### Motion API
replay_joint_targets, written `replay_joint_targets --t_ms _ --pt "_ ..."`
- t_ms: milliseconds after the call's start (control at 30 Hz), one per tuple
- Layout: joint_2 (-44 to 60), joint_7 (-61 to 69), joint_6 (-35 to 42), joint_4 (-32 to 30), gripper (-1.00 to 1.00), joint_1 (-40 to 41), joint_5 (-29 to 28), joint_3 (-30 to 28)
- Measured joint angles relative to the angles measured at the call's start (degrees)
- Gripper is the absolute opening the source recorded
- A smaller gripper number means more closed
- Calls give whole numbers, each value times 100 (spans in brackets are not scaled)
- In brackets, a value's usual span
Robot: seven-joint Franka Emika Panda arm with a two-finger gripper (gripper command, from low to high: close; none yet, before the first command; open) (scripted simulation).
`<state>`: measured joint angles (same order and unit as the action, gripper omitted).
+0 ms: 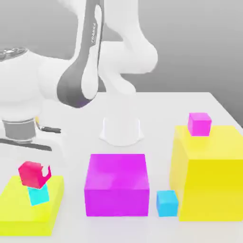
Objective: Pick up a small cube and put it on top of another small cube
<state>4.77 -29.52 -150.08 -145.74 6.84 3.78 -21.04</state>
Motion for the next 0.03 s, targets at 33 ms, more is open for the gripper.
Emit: replay_joint_targets --t_ms 33 --pt "0 0 0 0 100 0 0 0"
